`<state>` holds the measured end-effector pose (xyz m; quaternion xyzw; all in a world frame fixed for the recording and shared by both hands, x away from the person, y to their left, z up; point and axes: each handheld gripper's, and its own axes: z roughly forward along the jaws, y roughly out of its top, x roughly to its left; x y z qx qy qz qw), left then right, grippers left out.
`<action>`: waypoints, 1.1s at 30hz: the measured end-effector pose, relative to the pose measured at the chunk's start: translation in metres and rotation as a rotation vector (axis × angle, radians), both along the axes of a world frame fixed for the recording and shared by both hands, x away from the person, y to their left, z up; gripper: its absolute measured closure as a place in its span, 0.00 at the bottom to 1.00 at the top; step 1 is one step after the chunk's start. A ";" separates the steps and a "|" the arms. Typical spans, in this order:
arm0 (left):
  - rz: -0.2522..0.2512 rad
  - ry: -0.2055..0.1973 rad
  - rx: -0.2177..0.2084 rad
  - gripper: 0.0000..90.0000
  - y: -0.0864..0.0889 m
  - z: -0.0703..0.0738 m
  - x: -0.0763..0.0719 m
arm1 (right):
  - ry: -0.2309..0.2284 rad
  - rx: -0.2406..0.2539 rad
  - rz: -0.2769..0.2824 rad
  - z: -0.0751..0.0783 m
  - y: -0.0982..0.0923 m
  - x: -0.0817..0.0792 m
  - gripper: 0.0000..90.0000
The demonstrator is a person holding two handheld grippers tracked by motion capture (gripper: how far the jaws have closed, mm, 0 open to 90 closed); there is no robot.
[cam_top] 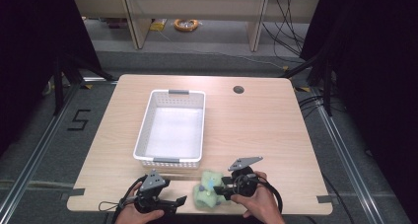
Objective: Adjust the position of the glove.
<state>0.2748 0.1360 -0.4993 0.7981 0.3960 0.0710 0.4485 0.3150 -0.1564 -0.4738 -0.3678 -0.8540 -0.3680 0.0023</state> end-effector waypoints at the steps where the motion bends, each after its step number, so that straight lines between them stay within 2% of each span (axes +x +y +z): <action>1: -0.001 0.000 0.001 0.18 0.000 0.000 0.000 | 0.013 -0.007 0.000 0.001 0.000 0.002 0.58; 4: -0.002 0.000 0.000 0.18 0.000 0.000 0.000 | 0.038 0.004 -0.030 -0.004 0.003 0.007 0.56; 5: 0.000 0.018 0.000 0.18 0.000 0.001 0.000 | 0.042 -0.005 -0.032 -0.004 0.003 0.009 0.56; 8: -0.008 -0.005 0.005 0.18 0.000 0.001 0.000 | 0.053 0.001 -0.052 -0.010 0.006 0.013 0.56; 12: 0.000 -0.007 0.008 0.18 0.000 0.001 0.000 | 0.039 -0.043 -0.029 -0.012 0.009 0.013 0.62; 13: -0.006 -0.003 0.004 0.18 0.001 0.001 0.000 | 0.029 -0.060 -0.022 -0.013 0.010 0.013 0.65; 14: -0.007 -0.004 0.005 0.18 0.001 0.001 0.000 | 0.011 -0.050 -0.012 -0.015 0.012 0.014 0.70; 15: -0.007 -0.002 0.005 0.18 0.000 0.001 0.000 | 0.008 -0.079 -0.009 -0.013 0.012 0.013 0.76; 16: -0.002 -0.009 0.002 0.18 0.000 0.000 0.000 | -0.002 -0.070 0.014 -0.013 0.012 0.013 0.82; 17: -0.002 -0.009 0.001 0.18 0.000 0.000 0.000 | -0.037 -0.051 0.048 -0.014 0.013 0.013 0.87; 18: -0.002 -0.009 0.001 0.18 0.000 0.000 0.000 | -0.047 -0.043 0.053 -0.013 0.013 0.013 0.90; 19: -0.001 -0.009 0.000 0.18 0.000 0.000 0.000 | -0.034 -0.040 0.069 -0.011 0.012 0.013 0.92; 20: -0.009 -0.002 0.005 0.18 0.001 0.002 0.000 | -0.055 -0.048 0.069 -0.010 0.012 0.013 0.92; 23: 0.005 -0.004 -0.009 0.18 0.001 0.002 0.000 | -0.091 -0.049 0.119 -0.001 0.010 0.011 0.94; 24: 0.001 -0.002 -0.003 0.18 0.002 0.002 0.001 | -0.116 -0.042 0.141 0.002 0.010 0.011 0.94; 26: 0.002 -0.005 -0.005 0.18 0.002 0.002 0.001 | -0.116 -0.030 0.175 0.009 0.010 0.009 0.94; 27: 0.001 -0.006 -0.004 0.18 0.002 0.003 0.001 | -0.142 -0.023 0.193 0.011 0.010 0.010 0.94; 28: 0.005 -0.007 -0.013 0.18 0.002 0.003 0.000 | -0.150 -0.022 0.219 0.015 0.010 0.010 0.94; 29: 0.006 -0.007 -0.013 0.18 0.002 0.003 0.000 | -0.182 -0.017 0.268 0.019 0.010 0.011 0.95; 31: 0.014 -0.003 -0.021 0.18 0.003 0.004 0.001 | -0.195 -0.001 0.310 0.024 0.009 0.013 0.94; 32: 0.014 -0.001 -0.017 0.18 0.003 0.005 0.001 | -0.206 -0.006 0.348 0.029 0.010 0.013 0.95; 33: 0.021 0.000 -0.030 0.18 0.003 0.006 0.000 | -0.212 -0.002 0.365 0.031 0.011 0.013 0.95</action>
